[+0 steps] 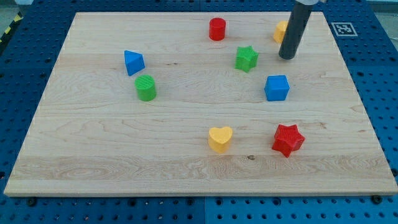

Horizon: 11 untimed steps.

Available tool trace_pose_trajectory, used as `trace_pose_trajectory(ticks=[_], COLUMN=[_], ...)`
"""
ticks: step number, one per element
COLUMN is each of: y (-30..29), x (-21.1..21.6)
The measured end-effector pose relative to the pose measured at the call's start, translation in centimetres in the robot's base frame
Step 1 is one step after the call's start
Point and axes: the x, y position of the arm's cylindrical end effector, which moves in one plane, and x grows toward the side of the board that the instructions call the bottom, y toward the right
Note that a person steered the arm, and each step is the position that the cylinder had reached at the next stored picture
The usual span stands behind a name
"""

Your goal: Place the green star above the heart

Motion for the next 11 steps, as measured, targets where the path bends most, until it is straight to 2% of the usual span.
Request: trace_pose_trajectory(ticks=[4,7,9,11], y=[-8.2,-9.6,-10.7,-10.9], x=[2.0,5.4,1.7,6.6])
